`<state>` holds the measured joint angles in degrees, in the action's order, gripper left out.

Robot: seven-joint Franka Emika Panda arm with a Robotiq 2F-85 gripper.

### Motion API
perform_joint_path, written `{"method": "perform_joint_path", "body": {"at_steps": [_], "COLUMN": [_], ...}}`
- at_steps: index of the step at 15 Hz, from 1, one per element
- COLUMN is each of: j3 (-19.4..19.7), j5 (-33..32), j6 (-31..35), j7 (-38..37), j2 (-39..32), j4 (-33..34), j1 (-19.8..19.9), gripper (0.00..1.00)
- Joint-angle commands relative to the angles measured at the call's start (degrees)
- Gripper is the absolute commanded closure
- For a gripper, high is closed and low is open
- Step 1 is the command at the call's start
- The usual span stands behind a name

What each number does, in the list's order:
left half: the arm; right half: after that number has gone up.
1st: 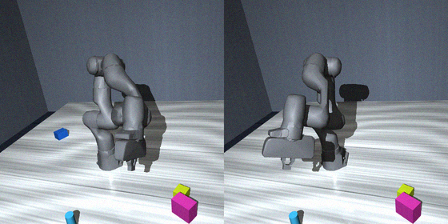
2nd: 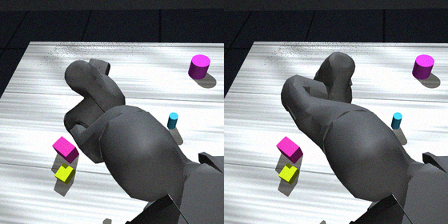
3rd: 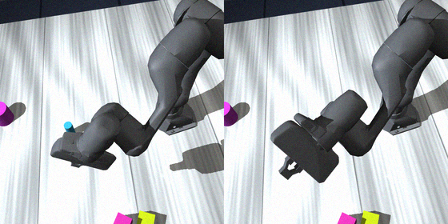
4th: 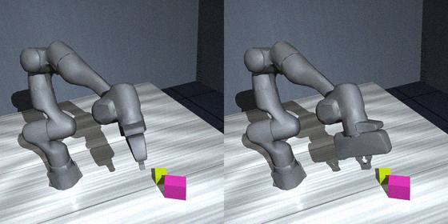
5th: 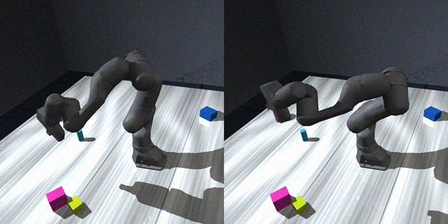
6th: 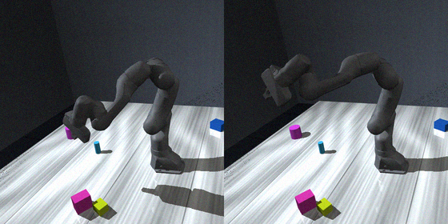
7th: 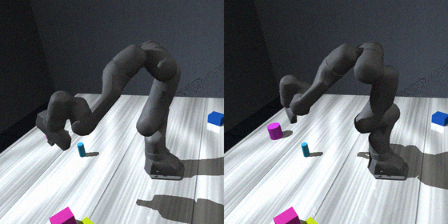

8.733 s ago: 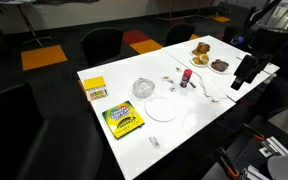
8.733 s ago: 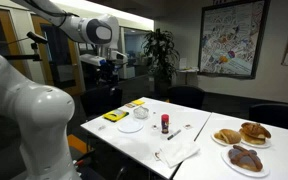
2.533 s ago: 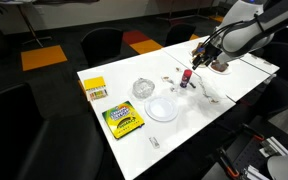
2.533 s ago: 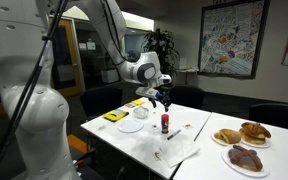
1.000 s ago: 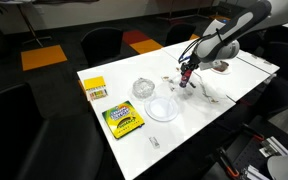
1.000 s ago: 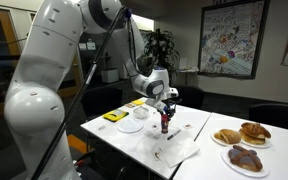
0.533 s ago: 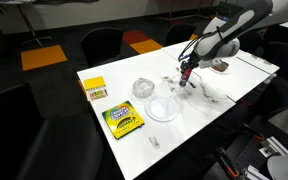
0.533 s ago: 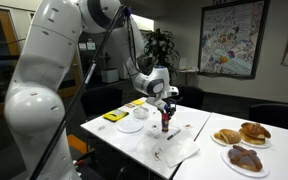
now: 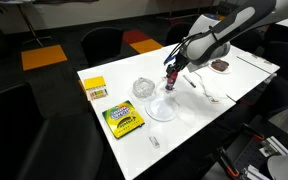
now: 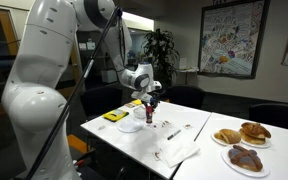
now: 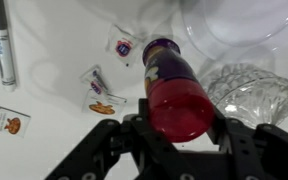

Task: Put the bottle on the white plate

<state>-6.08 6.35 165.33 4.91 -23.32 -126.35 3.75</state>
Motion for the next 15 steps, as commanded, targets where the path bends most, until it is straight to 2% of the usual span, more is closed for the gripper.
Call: {"method": "perform_joint_path", "body": {"at_steps": [1, 4, 7, 12, 15], "j3": [-2.79, -5.40, -5.75, -3.63, -0.80], "j5": [-0.15, 0.28, -0.43, -2.61, -6.16], "j6": [-1.05, -1.43, -0.88, -0.12, 0.18], "j7": [1.04, 1.46, 0.67, -1.26, -3.32], "j2": [1.81, 1.84, 2.57, 3.14, 3.25], "j4": [-1.43, -1.78, -3.35, -6.27, -7.38], "j1": [-2.13, -3.60, -5.33, -8.31, -10.67], "gripper": [0.70, 0.70, 0.70, 0.70, 0.70]}}
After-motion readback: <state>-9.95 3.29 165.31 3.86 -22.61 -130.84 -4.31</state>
